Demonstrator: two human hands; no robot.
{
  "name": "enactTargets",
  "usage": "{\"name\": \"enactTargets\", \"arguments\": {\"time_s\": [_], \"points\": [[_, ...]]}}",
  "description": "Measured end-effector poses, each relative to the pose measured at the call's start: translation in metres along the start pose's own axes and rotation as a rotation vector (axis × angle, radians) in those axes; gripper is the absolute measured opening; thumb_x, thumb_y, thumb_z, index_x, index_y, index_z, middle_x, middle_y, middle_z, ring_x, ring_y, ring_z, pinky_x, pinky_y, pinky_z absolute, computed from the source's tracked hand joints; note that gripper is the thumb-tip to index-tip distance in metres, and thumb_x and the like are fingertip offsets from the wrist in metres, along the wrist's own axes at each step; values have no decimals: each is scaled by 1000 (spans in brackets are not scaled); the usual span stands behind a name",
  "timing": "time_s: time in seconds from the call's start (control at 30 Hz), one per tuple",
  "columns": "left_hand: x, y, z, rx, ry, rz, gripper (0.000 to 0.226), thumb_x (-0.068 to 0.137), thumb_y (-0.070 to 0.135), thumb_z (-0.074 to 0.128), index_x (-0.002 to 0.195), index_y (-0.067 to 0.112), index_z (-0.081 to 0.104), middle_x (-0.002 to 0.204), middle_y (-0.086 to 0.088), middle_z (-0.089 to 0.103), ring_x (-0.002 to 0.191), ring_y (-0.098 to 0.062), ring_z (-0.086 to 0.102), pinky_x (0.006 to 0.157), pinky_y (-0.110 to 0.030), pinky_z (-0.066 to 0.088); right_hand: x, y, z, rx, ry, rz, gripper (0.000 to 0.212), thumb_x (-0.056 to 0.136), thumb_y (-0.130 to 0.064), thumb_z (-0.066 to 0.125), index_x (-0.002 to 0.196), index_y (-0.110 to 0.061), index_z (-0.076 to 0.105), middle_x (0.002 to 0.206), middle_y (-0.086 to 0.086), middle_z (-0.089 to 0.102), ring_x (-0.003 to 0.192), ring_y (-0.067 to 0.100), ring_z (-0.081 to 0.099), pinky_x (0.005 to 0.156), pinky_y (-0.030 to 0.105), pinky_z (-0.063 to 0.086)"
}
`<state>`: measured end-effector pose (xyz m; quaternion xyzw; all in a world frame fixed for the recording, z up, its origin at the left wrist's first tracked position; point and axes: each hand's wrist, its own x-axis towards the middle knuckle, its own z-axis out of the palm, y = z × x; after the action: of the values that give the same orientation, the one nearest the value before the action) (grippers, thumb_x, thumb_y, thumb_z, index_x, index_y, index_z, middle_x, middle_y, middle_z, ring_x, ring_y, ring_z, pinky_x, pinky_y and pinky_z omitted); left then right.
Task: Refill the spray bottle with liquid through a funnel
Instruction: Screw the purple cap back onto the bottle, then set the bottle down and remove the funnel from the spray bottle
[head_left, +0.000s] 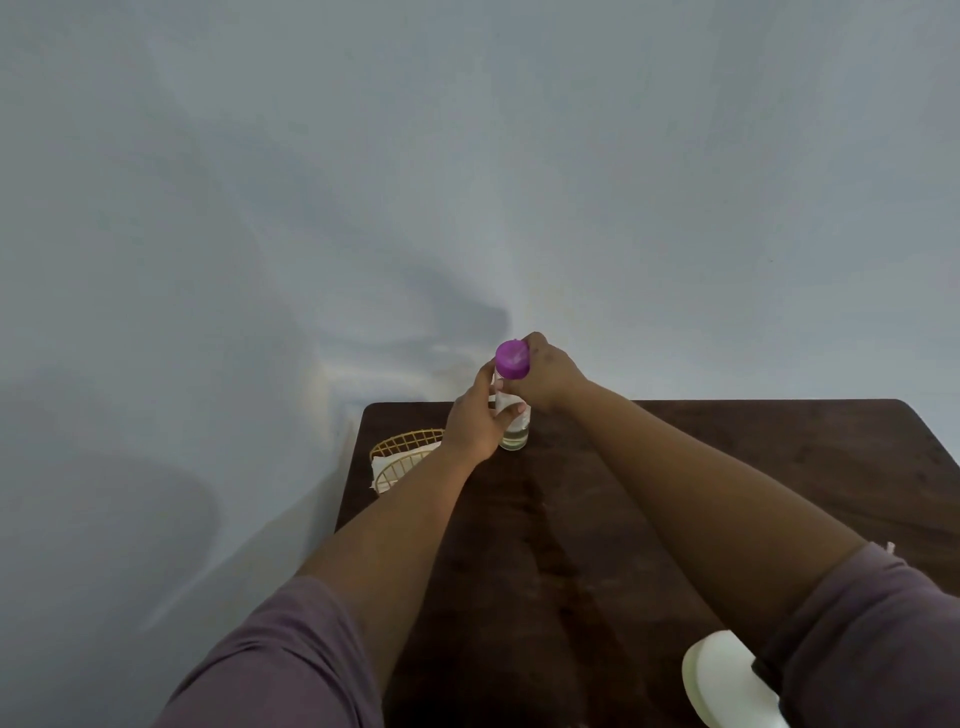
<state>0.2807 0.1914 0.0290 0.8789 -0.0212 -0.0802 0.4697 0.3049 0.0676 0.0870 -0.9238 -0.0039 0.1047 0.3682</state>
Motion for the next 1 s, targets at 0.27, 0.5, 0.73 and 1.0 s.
{"name": "enactTargets", "arguments": {"time_s": [0.27, 0.5, 0.73, 1.0], "points": [[1, -1, 2, 10, -20, -40, 75, 90, 28, 68, 150, 26, 24, 140, -6, 54, 127, -29, 53, 104, -39, 44, 0, 2, 4, 3, -1, 25, 68, 80, -30, 74, 133, -13, 34, 126, 10, 53, 109, 25, 53, 78, 29, 42], [-2, 6, 0, 37, -15, -54, 90, 86, 28, 72, 154, 22, 13, 146, -8, 47, 128, -31, 52, 104, -37, 43, -12, 2, 1, 62, 41, 26, 78, 77, -30, 76, 137, -14, 27, 120, 11, 56, 106, 28, 58, 76, 27, 40], [-17, 19, 4, 34, 243, -60, 89, 84, 36, 73, 152, 14, 20, 149, -12, 40, 138, -30, 38, 109, -43, 39, -40, 0, -5, 34, 180, 21, 84, 79, -26, 73, 143, -21, 19, 132, 15, 34, 120, 36, 41, 97, 38, 38], [-76, 44, 28, 39, 414, 44, 69, 87, 27, 71, 143, 15, 33, 141, -7, 46, 132, -25, 43, 103, -38, 45, -98, 7, -16, -22, 187, 4, 76, 81, -26, 68, 141, -18, 23, 134, 15, 33, 122, 36, 37, 101, 37, 34]]}}
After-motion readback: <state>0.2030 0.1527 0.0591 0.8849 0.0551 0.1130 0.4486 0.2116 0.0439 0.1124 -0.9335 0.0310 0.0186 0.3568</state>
